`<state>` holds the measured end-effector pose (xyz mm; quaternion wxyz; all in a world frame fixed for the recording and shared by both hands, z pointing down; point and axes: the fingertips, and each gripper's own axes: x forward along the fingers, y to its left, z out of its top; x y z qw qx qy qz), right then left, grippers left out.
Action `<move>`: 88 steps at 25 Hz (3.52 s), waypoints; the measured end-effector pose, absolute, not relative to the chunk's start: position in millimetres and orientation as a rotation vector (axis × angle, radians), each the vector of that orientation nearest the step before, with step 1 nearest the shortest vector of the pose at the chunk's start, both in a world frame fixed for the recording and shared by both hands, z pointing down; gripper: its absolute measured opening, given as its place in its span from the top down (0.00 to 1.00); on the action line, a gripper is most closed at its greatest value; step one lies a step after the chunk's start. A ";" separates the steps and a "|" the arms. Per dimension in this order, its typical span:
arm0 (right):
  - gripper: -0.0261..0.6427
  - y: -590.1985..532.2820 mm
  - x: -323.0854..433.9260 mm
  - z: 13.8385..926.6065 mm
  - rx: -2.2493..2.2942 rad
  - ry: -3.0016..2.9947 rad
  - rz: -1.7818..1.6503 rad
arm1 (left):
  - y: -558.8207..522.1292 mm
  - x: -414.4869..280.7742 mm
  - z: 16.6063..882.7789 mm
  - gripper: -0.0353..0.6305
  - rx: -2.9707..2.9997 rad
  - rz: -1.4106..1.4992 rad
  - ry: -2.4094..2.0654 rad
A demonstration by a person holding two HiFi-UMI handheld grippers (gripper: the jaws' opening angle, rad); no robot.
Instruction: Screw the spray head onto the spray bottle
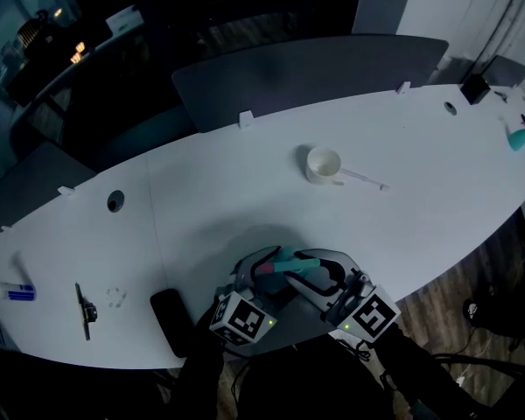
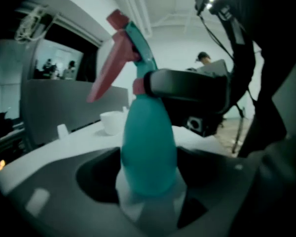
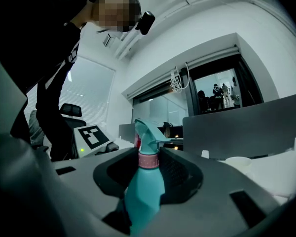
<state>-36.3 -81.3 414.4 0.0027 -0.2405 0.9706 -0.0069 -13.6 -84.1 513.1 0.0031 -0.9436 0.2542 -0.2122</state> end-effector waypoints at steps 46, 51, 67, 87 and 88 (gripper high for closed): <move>0.77 -76.7 -27.3 419.0 -0.877 2.982 -0.047 | -81.1 -17.8 503.4 0.42 -2.820 -0.457 1.549; 0.77 -78.1 -25.9 417.0 -0.861 2.976 -0.041 | -83.9 -6.7 508.7 0.37 -2.945 -0.591 1.057; 0.77 -77.1 -31.3 419.2 -0.916 2.990 -0.043 | -87.0 -15.0 500.2 0.41 -2.821 -0.393 1.621; 0.58 -53.8 7.4 425.9 -1.244 2.996 0.022 | -60.8 -79.4 472.7 0.29 -2.783 -0.355 1.617; 0.58 -53.0 10.5 428.8 -1.297 3.005 0.041 | -62.0 -84.3 470.0 0.38 -2.763 -0.341 1.656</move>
